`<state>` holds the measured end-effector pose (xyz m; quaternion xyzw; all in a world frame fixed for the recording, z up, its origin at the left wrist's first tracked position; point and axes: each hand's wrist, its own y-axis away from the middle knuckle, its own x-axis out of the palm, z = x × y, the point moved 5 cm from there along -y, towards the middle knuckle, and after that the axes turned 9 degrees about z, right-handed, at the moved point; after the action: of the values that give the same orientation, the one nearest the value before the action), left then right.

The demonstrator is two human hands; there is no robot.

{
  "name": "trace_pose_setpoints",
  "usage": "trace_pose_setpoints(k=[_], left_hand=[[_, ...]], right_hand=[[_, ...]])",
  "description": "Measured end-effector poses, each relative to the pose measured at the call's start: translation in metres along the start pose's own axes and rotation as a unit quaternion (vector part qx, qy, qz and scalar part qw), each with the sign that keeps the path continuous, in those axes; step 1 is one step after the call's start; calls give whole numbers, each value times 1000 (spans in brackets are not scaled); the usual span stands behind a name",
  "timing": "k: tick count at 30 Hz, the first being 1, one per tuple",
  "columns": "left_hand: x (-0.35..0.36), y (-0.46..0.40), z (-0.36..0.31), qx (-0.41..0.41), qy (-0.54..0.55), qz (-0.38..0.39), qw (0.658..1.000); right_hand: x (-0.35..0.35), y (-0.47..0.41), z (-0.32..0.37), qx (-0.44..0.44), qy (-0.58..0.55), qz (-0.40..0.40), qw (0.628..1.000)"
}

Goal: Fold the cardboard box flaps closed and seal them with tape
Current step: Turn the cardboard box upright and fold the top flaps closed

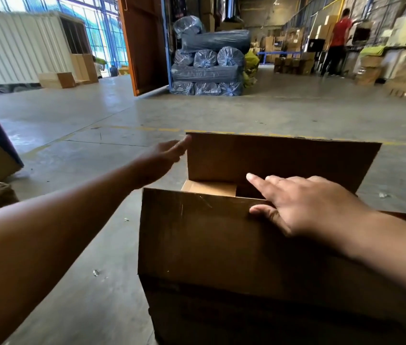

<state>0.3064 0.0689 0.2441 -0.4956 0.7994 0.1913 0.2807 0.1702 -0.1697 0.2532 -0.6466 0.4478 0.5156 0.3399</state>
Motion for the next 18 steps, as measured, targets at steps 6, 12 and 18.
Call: trace_pose_setpoints(k=[6,12,18], left_hand=[[50,25,-37,-10,-202,97,974],[132,36,30,-42,-374,155,913],[138,35,30,-46,-371,121,920]], right_hand=[[57,-28,-6,112,-46,62,991],[121,-10,-25,170,-153,133,964],[142,36,-69,211,-172,160,949]])
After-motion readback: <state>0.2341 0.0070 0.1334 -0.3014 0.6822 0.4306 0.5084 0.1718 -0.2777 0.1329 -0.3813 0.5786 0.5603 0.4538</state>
